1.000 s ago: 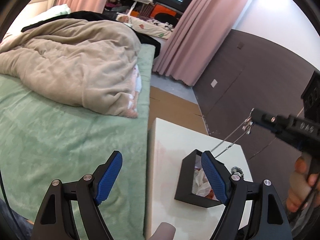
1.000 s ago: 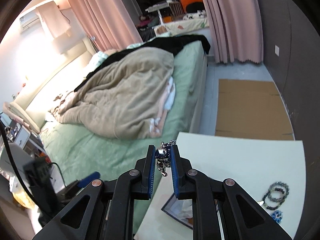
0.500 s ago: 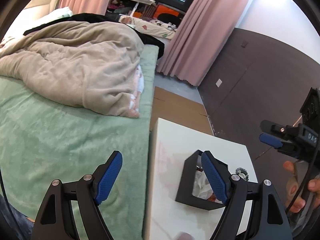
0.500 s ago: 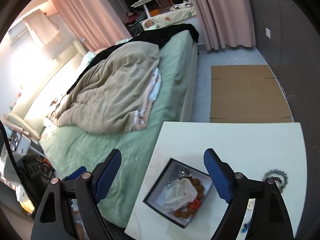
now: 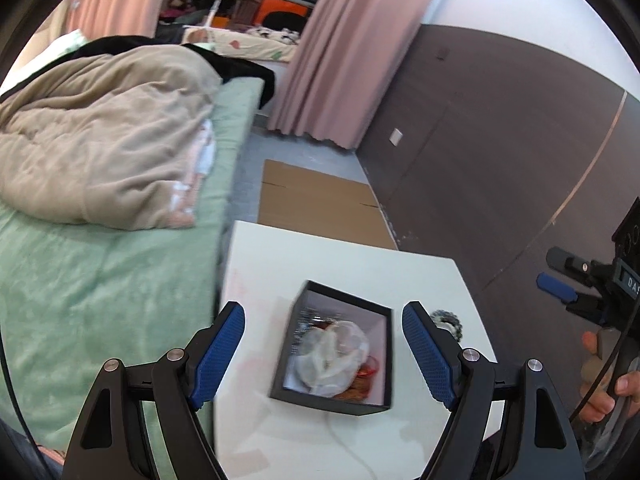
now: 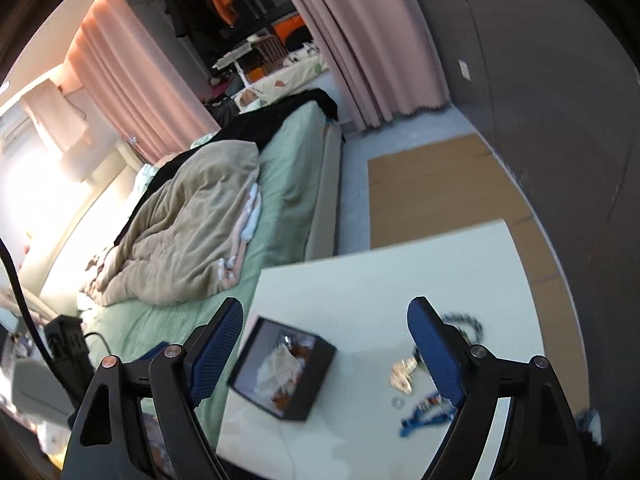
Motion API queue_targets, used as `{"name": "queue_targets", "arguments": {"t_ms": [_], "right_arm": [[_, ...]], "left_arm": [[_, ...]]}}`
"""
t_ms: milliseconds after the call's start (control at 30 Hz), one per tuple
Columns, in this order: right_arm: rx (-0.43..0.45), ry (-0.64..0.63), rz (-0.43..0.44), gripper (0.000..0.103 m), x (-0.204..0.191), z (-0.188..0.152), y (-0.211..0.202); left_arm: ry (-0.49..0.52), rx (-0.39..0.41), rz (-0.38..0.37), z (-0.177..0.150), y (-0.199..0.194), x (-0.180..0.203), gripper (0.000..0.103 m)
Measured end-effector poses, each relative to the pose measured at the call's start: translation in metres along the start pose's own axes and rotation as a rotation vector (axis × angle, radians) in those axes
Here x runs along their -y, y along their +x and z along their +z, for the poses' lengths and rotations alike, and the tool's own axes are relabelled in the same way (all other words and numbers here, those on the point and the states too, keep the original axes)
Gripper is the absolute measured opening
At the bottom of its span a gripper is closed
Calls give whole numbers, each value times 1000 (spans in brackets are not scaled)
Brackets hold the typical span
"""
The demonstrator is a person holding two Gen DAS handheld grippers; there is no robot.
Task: Organize jewelry
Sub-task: 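Lower the chain into the box and open the right gripper, then move the left gripper to the silver hoop on the blue flower earring and grasp it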
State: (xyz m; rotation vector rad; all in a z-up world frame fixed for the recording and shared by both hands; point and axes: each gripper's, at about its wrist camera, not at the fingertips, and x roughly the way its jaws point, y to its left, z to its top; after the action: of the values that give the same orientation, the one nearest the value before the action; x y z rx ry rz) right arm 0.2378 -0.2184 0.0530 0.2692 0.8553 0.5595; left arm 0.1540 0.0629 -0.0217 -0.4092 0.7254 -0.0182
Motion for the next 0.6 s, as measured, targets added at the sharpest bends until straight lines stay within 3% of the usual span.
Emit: {"name": "queue_targets", "arguments": {"t_ms": [267, 600], "right_arm": [[-14, 116, 20, 103, 50, -25, -22], [-81, 279, -30, 103, 116, -65, -18]], "left_arm": [[72, -59, -49, -6, 26, 51, 82], [178, -152, -86, -25, 63, 115, 81]]}}
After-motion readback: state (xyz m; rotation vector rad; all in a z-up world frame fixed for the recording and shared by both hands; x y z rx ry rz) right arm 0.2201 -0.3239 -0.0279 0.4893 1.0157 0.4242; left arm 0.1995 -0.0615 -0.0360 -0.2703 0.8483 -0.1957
